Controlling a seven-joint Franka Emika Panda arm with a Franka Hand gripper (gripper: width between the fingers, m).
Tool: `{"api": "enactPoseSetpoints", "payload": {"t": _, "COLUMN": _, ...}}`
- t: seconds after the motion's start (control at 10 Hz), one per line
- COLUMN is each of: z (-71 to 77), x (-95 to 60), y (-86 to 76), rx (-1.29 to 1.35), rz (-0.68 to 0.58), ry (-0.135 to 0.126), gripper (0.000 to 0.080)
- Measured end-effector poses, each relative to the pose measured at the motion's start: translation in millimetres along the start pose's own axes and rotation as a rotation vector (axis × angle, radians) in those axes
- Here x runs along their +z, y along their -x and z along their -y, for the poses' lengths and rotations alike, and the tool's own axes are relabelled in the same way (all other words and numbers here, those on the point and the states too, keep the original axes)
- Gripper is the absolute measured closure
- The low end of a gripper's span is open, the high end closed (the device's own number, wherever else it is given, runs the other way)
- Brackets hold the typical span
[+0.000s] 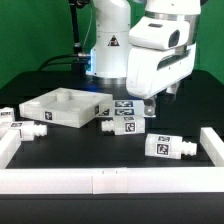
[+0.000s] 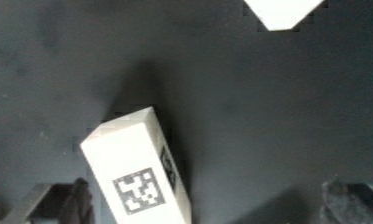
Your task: Assemble one leg
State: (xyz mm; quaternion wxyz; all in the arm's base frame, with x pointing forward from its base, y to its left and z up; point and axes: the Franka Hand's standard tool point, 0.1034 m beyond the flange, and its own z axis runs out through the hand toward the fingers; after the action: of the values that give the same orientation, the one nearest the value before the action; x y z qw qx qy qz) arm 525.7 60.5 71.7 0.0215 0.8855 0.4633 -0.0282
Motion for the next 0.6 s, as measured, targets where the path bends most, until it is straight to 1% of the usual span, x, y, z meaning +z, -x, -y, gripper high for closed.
{"api": "enactPoseSetpoints", "payload": {"t": 0.5, "z": -0.1, "x": 0.2, "y": 0.3, "rx": -0.001, "rz": 0.000, "ry": -0.001, "gripper": 0.0150}}
{"api": "enactPoseSetpoints", "payload": {"t": 0.6, "z": -5.9, "x": 3.3, "y": 0.2, "rx": -0.082, "rz": -0.015, "ry": 0.007, "gripper": 0.0150}}
